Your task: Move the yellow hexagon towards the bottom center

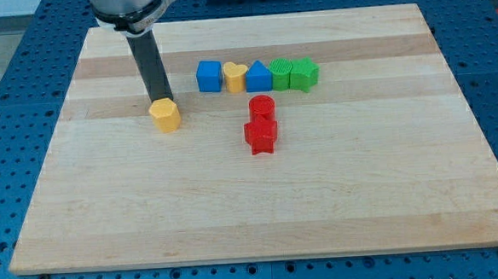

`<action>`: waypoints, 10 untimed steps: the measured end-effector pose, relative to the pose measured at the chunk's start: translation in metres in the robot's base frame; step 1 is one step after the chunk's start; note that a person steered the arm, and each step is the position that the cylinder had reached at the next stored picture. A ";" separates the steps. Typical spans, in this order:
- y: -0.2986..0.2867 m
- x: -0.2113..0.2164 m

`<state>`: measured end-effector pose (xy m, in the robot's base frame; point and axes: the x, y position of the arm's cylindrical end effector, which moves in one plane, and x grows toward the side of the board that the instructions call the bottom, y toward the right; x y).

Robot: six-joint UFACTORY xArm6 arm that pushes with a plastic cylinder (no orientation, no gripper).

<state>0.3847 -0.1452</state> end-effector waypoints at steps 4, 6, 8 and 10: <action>0.000 0.109; -0.001 0.158; 0.006 0.140; 0.057 0.150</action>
<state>0.5345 -0.0884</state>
